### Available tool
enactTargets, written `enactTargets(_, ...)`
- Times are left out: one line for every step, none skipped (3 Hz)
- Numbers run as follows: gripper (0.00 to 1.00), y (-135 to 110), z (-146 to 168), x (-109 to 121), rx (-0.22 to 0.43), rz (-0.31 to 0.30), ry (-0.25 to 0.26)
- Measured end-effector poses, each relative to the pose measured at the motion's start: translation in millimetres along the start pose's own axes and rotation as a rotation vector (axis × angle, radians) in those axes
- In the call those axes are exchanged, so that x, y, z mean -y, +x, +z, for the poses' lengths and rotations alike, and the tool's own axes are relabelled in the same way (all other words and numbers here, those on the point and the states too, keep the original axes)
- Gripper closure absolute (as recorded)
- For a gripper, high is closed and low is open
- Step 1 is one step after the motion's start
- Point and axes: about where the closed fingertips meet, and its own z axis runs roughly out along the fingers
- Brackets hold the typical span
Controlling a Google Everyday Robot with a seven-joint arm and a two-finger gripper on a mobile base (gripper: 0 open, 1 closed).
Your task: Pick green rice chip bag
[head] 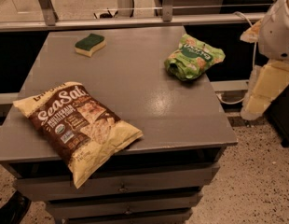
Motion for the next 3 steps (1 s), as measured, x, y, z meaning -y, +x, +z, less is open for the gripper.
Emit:
enactTargets(0.00,-24.6,30.2,55.6,0.128,0.006,0.081)
enactTargets(0.00,-57.6,60.2,119.4,0.292,0.041,0.158)
enactTargets(0.00,-77.7,97.3,160.3,0.389,0.131,0.159)
